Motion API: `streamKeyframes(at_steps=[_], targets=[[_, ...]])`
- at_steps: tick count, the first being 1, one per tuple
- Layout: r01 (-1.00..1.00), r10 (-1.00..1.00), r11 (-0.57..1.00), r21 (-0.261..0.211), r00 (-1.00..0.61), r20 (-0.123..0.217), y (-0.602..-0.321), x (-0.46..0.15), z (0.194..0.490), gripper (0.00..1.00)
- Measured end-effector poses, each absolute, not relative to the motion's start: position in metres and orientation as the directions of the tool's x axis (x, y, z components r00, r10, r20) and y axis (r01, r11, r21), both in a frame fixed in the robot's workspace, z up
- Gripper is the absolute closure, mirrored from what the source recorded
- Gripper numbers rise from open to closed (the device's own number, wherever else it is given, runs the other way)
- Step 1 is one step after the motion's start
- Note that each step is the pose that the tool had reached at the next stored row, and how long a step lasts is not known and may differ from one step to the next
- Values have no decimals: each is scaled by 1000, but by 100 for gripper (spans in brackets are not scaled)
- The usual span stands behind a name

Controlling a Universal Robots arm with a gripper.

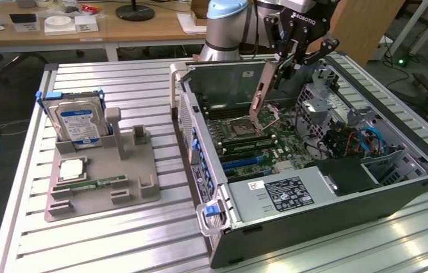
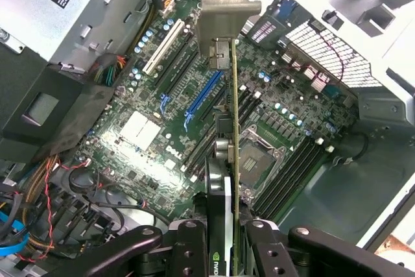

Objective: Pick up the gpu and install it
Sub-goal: 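Insert the gpu into the slot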

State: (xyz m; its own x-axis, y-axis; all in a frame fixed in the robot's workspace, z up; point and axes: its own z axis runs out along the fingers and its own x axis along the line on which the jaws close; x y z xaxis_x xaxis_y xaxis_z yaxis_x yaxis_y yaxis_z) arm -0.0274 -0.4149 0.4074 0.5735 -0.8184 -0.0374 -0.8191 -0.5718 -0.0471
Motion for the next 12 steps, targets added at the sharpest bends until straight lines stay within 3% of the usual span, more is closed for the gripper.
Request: streamKeyframes(at_steps=[12], targets=[[-854, -853, -519, -47, 520, -37, -415, -27, 407, 73]])
